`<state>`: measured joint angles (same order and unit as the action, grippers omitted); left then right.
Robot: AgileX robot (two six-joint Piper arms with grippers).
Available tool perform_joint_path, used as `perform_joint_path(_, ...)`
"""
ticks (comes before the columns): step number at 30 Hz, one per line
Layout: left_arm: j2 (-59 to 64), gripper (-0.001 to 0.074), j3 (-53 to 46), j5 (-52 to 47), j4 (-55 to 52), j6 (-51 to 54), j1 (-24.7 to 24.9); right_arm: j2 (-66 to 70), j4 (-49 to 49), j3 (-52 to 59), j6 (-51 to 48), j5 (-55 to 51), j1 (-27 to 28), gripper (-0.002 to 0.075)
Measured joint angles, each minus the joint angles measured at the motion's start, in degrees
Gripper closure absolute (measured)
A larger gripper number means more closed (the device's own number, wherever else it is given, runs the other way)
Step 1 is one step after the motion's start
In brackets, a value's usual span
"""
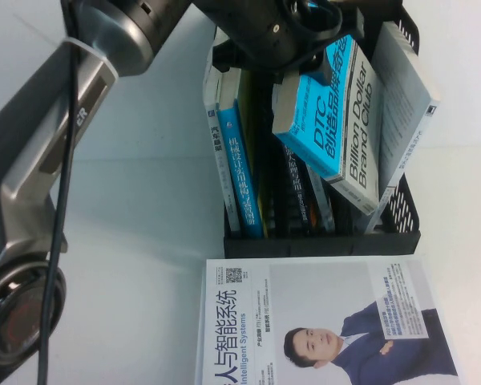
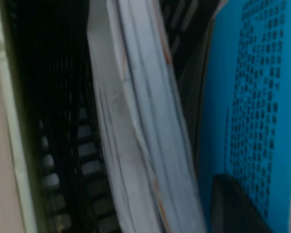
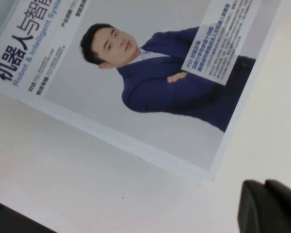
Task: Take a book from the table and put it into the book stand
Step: Place the book on the book shelf
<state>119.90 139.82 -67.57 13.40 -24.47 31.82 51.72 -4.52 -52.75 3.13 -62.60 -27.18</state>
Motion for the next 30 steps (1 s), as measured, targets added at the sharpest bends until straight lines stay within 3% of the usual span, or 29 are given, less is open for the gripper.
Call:
perform_joint_path(17, 0.75, 0.0552, 0.23, 4.41, -4.82, -7.55, 0.44, 0.00, 0.33, 0.00, 0.00, 0.02, 0.00, 0.0722)
perform_joint_path(23, 0.75, 0.0552, 0.36, 2.05, -12.08, -11.64, 1.04, 0.00, 0.80, 0.00, 0.00, -0.27, 0.00, 0.0722)
perform_joint_path(30, 0.75, 0.0552, 0.60, 3.37, -9.38, -11.78, 1.56, 0.00, 0.92, 0.00, 0.00, -0.42, 0.00, 0.0722)
